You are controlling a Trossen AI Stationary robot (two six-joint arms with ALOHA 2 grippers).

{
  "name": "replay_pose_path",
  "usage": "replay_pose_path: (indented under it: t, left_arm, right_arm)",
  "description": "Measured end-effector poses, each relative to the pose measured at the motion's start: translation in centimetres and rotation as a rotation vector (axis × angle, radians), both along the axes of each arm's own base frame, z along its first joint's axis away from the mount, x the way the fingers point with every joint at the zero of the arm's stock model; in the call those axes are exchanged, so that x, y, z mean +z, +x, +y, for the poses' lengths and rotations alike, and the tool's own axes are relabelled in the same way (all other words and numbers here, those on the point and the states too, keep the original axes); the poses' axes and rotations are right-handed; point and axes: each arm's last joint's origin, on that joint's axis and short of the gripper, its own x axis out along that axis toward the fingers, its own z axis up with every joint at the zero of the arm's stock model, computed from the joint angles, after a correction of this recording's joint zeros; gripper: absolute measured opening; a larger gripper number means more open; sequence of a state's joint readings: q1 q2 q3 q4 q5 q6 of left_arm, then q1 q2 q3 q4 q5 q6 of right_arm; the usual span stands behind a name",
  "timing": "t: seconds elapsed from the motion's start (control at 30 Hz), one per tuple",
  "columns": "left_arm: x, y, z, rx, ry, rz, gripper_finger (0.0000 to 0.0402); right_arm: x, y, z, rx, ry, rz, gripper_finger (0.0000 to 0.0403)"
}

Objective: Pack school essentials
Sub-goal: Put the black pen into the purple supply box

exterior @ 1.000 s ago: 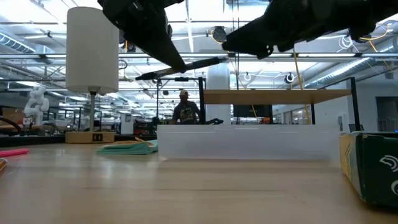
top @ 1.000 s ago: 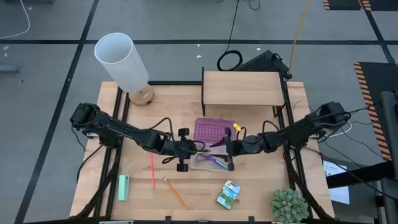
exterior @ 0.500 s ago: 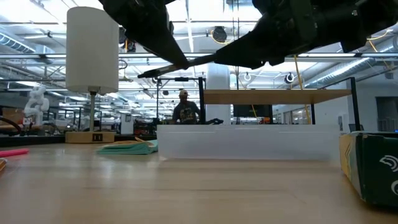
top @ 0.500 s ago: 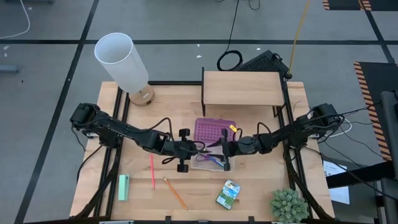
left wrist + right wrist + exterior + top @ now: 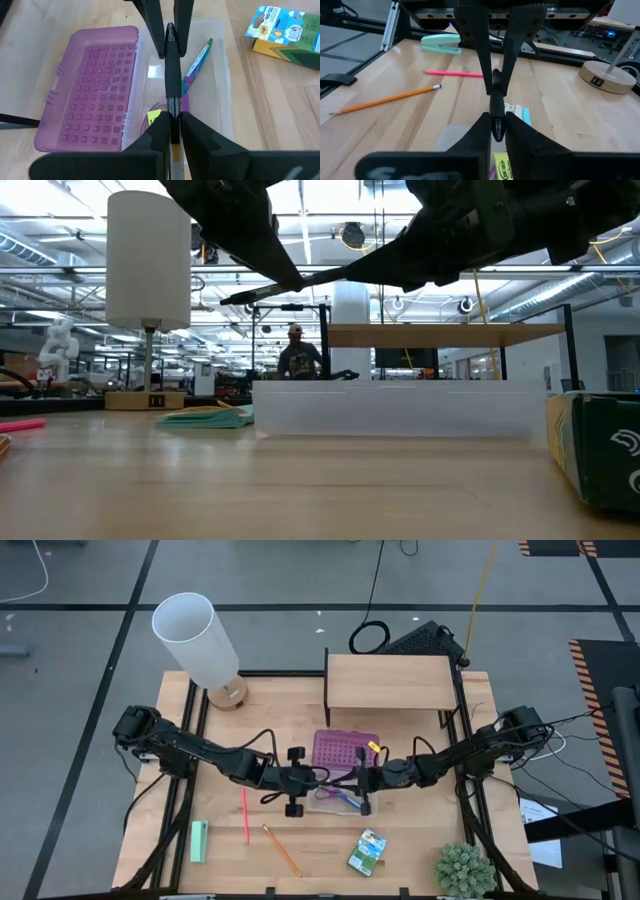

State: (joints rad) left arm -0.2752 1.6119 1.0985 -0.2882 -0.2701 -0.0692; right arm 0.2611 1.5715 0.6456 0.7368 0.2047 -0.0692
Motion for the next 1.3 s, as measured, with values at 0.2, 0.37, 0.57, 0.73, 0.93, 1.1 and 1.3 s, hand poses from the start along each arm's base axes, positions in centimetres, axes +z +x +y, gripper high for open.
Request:
replay_pose_path:
  t: [0.2,0.37,0.57,0.73,0.93,1.1,1.3]
  left_arm:
    - [0.0,0.0,0.0,0.007,-0.013,0.0,0.0048]
    - [0.0,0.0,0.0,0.021,-0.036,-0.003,0.0097]
    - [0.0,0.0,0.0,0.049,-0.057,-0.006,0.0175]
    - [0.0,0.0,0.0,0.059,-0.069,-0.007,0.0203]
    - [0.0,0.0,0.0,0.061,-0.068,-0.007,0.0195]
    - [0.0,0.0,0.0,0.066,-0.067,-0.008,0.0187]
    - [0.0,0.0,0.0,0.071,-0.073,-0.01,0.0187]
  right_arm:
    - [0.0,0.0,0.0,0.0,-0.002,0.004,0.0034]
    - [-0.2,0.0,0.0,0.001,-0.007,0.018,0.004]
    - [-0.4,-0.1,0.0,0.001,-0.014,0.045,0.0031]
    - [-0.4,-0.5,-0.1,0.015,-0.013,0.084,0.0036]
    - [0.4,-1.9,-0.2,0.059,0.032,0.196,0.0033]
    - [1.0,-3.1,-0.5,0.07,0.079,0.284,0.0035]
    - [1.3,-3.8,-0.5,0.082,0.127,0.327,0.0035]
